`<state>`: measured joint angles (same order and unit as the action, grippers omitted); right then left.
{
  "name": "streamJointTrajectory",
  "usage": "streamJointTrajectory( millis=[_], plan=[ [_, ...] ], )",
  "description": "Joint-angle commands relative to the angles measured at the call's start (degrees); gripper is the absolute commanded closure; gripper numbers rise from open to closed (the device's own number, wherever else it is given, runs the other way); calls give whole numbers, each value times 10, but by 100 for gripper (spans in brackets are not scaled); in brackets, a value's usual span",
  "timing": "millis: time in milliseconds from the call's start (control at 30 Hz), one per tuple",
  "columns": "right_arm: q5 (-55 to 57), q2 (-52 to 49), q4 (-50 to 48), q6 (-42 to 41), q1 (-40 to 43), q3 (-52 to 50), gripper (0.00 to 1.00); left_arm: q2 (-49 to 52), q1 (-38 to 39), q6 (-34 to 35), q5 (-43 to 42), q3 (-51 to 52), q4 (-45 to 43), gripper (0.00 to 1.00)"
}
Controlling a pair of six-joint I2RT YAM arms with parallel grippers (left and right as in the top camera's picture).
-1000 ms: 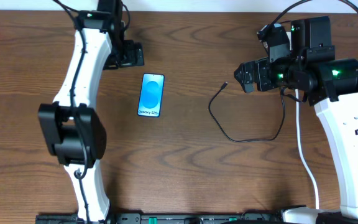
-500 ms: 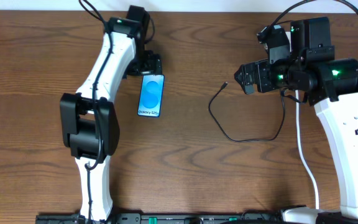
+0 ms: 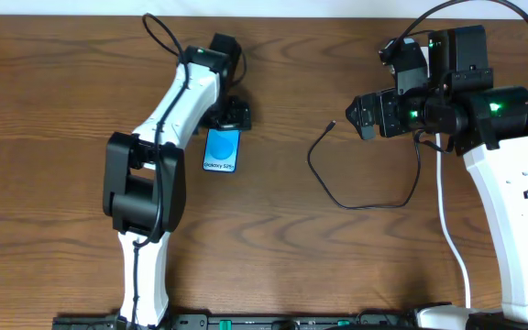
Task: Plug charger to phone and switch on socket
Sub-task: 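Raise both arms and move the left gripper over the phone, then lower the left gripper and grasp the phone's top edge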
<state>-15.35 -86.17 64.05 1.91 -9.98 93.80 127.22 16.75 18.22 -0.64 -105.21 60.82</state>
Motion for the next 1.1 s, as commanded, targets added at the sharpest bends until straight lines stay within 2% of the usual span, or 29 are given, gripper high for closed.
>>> streamJointTrajectory(
  millis=[0, 300, 733, 1067],
  plan=[
    [5, 3, 1, -5, -4, 0, 1, 9, 5, 5, 14, 12, -9, 1],
    [4, 3, 7, 0, -4, 0, 1, 9, 9, 5, 12, 36, -53, 1],
    [5, 3, 22, 12, -4, 0, 1, 16, 9, 6, 17, 41, -70, 1],
    [4, 3, 26, 12, -4, -1, 1, 16, 10, 5, 17, 87, -103, 1]
  ],
)
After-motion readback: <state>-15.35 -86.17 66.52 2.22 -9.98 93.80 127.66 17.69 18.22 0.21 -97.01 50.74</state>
